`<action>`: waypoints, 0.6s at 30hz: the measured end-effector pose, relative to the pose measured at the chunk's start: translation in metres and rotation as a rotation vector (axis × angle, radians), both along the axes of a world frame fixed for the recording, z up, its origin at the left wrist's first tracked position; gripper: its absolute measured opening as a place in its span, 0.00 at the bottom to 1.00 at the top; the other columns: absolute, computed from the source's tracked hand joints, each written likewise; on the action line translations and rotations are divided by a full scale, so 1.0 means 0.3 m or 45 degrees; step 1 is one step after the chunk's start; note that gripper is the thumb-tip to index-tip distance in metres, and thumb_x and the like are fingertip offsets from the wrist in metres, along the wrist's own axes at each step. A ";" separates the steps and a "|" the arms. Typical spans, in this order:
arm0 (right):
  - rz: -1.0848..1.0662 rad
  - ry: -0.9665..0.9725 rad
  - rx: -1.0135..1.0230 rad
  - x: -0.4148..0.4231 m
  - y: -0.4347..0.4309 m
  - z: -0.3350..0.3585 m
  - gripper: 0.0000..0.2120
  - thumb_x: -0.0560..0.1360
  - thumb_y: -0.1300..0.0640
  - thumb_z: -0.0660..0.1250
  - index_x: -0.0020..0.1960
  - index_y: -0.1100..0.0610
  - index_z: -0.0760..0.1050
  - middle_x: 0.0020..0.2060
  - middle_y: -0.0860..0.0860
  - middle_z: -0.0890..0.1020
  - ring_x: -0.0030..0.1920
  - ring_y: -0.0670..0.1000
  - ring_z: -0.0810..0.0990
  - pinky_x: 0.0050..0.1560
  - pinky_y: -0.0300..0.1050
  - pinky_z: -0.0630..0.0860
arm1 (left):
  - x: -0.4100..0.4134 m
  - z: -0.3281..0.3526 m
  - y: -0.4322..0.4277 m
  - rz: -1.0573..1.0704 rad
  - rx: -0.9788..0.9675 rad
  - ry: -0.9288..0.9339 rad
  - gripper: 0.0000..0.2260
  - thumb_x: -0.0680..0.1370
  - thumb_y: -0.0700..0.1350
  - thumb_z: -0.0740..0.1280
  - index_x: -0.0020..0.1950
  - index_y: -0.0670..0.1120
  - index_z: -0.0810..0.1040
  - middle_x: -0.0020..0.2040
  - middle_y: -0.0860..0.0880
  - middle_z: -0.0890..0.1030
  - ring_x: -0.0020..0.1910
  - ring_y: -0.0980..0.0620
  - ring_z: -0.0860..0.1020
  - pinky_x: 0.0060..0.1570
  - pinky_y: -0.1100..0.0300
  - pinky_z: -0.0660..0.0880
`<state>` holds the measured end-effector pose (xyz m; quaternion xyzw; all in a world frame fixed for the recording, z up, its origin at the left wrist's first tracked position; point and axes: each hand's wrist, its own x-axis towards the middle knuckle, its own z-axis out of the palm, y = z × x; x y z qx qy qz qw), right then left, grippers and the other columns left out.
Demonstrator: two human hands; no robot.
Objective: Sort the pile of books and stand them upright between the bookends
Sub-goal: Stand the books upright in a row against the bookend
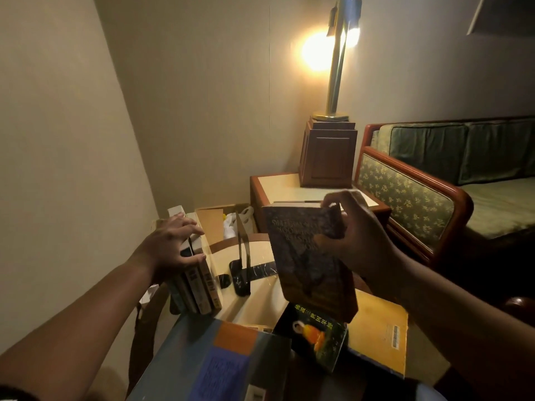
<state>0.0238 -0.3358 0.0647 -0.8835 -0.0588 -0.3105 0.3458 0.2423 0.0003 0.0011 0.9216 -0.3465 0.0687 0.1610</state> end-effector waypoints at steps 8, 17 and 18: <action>-0.070 -0.035 -0.038 -0.105 0.014 -0.104 0.21 0.72 0.57 0.75 0.59 0.52 0.69 0.50 0.47 0.78 0.45 0.42 0.81 0.35 0.38 0.82 | 0.009 -0.001 0.002 -0.009 -0.001 0.009 0.27 0.65 0.71 0.60 0.62 0.64 0.69 0.73 0.53 0.70 0.78 0.48 0.57 0.68 0.39 0.65; 0.209 0.661 -0.867 -0.024 0.030 0.123 0.25 0.78 0.51 0.68 0.67 0.36 0.60 0.61 0.50 0.74 0.54 0.50 0.77 0.48 0.45 0.82 | -0.003 0.004 -0.004 0.002 0.000 0.004 0.27 0.66 0.70 0.62 0.63 0.64 0.71 0.73 0.54 0.69 0.78 0.48 0.57 0.68 0.38 0.66; 0.237 0.710 -0.914 -0.011 0.041 0.132 0.24 0.78 0.51 0.66 0.68 0.36 0.61 0.62 0.50 0.73 0.54 0.50 0.76 0.49 0.45 0.82 | -0.004 0.003 -0.005 0.001 -0.005 0.003 0.27 0.67 0.69 0.63 0.64 0.62 0.72 0.73 0.54 0.69 0.78 0.48 0.57 0.68 0.38 0.66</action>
